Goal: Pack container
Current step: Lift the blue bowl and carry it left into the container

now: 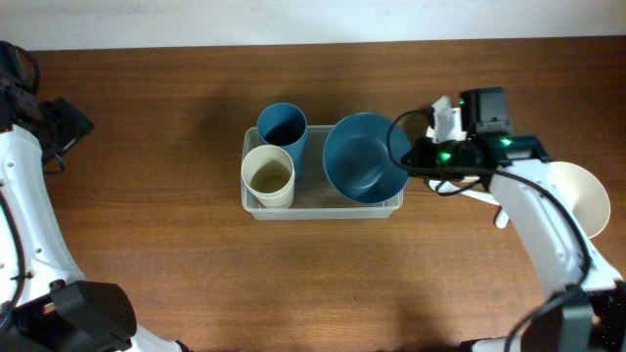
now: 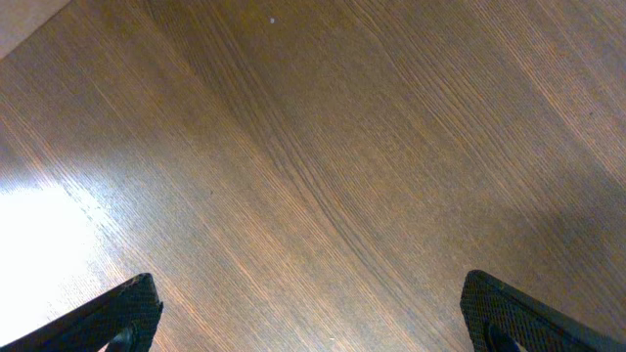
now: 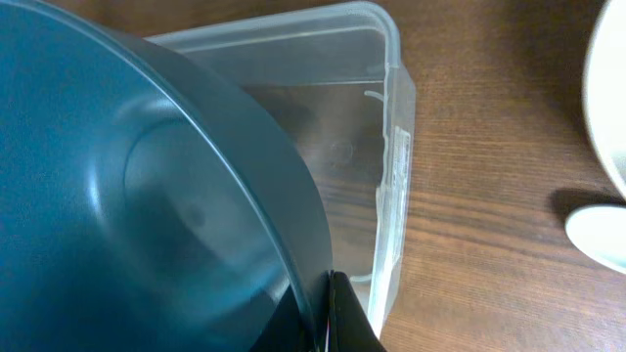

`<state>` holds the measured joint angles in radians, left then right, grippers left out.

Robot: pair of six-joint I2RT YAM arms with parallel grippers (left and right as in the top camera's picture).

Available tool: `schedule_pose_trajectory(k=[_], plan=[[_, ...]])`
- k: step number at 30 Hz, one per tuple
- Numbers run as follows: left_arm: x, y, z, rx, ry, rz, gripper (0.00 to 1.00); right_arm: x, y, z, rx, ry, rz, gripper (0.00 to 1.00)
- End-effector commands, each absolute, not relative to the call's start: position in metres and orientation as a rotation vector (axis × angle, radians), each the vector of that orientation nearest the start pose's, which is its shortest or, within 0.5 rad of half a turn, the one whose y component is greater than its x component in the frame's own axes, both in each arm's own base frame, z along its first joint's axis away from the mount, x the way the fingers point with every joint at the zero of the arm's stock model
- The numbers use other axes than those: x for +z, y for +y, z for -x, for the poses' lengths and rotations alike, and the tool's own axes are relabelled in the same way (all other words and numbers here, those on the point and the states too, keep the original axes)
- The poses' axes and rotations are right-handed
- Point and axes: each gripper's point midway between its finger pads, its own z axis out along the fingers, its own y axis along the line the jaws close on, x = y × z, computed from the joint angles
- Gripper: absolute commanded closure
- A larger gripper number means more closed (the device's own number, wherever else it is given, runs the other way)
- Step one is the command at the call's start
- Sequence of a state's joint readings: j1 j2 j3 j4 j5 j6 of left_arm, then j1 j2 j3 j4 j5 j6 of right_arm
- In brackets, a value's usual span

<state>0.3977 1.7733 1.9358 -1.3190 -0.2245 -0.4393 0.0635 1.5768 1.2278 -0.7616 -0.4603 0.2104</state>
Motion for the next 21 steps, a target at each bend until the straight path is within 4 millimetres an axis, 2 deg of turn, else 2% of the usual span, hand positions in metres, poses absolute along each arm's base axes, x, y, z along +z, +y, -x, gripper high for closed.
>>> schedule_pose_trajectory(k=[1,6,10,17,19,21], plan=[[0.253,0.193,-0.358,0.289,2.429,1.175,0.0,0.133,0.114,-0.377,0.703,2.688,-0.023,0.96],[0.253,0.193,-0.358,0.289,2.429,1.175,0.0,0.104,0.132,-0.383,0.705,2.742,-0.01,0.96],[0.253,0.193,-0.359,0.289,2.428,1.175,0.0,0.087,0.137,-0.384,0.693,2.78,-0.021,0.96],[0.253,0.193,-0.359,0.289,2.428,1.175,0.0,0.083,0.138,-0.388,0.679,2.774,-0.017,0.96],[0.253,0.193,-0.358,0.289,2.429,1.175,0.0,0.083,0.138,-0.388,0.679,2.774,-0.017,0.92],[0.253,0.193,-0.359,0.289,2.428,1.175,0.0,0.083,0.138,-0.388,0.679,2.774,-0.016,0.79]])
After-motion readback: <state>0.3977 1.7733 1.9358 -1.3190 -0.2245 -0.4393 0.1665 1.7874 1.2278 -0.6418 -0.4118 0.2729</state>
